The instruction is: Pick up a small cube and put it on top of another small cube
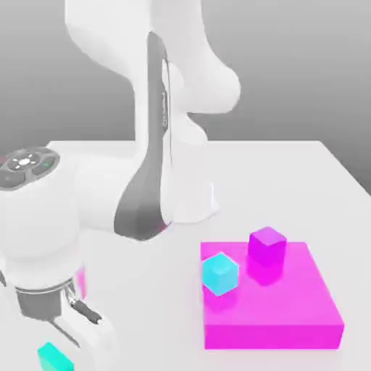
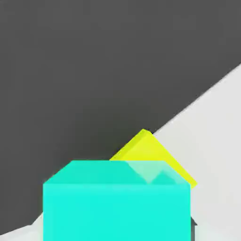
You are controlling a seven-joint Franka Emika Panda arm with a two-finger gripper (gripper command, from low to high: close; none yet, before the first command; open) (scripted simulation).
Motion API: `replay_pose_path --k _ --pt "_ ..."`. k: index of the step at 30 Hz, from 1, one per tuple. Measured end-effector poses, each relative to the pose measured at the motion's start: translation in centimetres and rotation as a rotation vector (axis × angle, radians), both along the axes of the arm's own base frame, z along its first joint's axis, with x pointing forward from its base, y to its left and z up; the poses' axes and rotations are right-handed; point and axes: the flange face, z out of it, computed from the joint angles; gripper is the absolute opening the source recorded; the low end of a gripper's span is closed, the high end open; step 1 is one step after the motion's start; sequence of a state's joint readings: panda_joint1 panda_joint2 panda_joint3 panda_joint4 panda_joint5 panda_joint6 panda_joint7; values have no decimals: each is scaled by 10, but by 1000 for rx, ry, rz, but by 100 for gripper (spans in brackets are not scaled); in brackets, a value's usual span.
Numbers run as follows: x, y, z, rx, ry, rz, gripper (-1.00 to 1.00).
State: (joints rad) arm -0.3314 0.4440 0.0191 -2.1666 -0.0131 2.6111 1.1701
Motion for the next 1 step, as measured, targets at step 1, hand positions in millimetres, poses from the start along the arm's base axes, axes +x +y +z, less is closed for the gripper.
replay_pose_path --k 1 --pt "0 0 0 0 0 0 100"
